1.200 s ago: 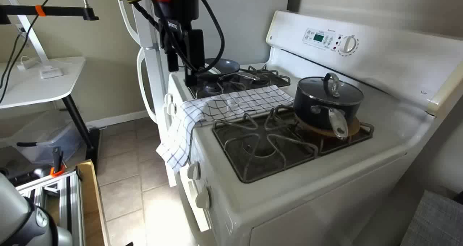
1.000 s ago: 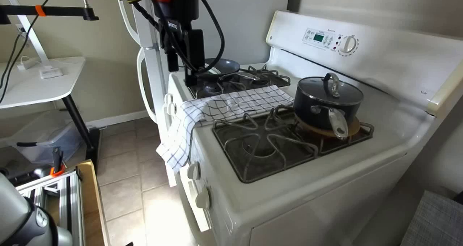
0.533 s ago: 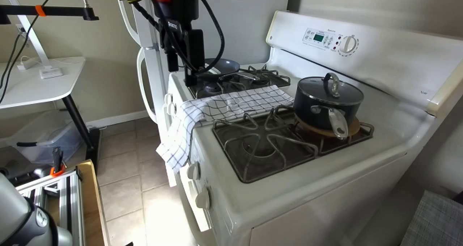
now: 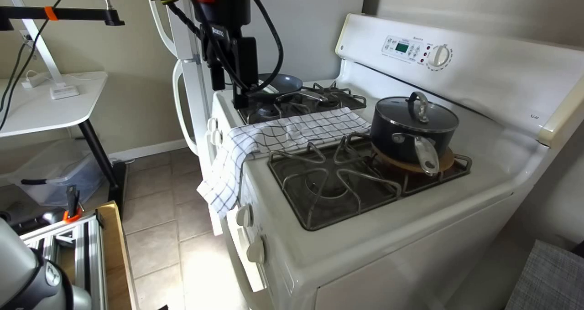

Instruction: Pick up the gray pan and put it on the bottom right cooker on the stove

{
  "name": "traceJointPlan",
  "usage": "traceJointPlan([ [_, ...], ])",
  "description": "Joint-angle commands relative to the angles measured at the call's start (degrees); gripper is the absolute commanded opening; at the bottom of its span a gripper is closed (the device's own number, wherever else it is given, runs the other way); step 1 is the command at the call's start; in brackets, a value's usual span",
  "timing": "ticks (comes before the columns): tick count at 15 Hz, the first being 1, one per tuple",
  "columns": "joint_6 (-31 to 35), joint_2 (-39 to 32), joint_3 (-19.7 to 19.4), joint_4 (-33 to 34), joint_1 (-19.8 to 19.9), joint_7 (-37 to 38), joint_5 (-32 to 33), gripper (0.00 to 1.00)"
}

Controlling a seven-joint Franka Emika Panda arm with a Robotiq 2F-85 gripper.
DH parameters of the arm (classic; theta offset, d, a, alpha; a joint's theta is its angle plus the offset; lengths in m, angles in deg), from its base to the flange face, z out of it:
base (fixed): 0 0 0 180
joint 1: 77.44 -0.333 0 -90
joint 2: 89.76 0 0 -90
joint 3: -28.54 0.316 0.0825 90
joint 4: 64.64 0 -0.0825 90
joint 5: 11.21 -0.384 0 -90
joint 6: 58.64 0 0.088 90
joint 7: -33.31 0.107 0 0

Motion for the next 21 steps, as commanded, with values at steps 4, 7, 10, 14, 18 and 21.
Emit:
traceJointPlan([
  [4, -0.13, -0.03, -0.1, 0.11, -0.14, 0.07, 0.05, 1.0],
  [7, -0.13, -0.03, -0.1, 0.11, -0.14, 0.07, 0.05, 1.0],
  [10, -0.13, -0.03, -0.1, 0.11, -0.14, 0.07, 0.05, 1.0],
  [14, 1.61, -0.37, 0.42, 0.53, 0.17, 2.14, -0.29, 1.0],
  [18, 6.47, -0.97, 1.01, 2.24, 0.14, 6.39, -1.92, 1.0],
  [21, 9.06, -2.57, 1.74, 4.41, -0.07, 9.05, -2.85, 1.0],
])
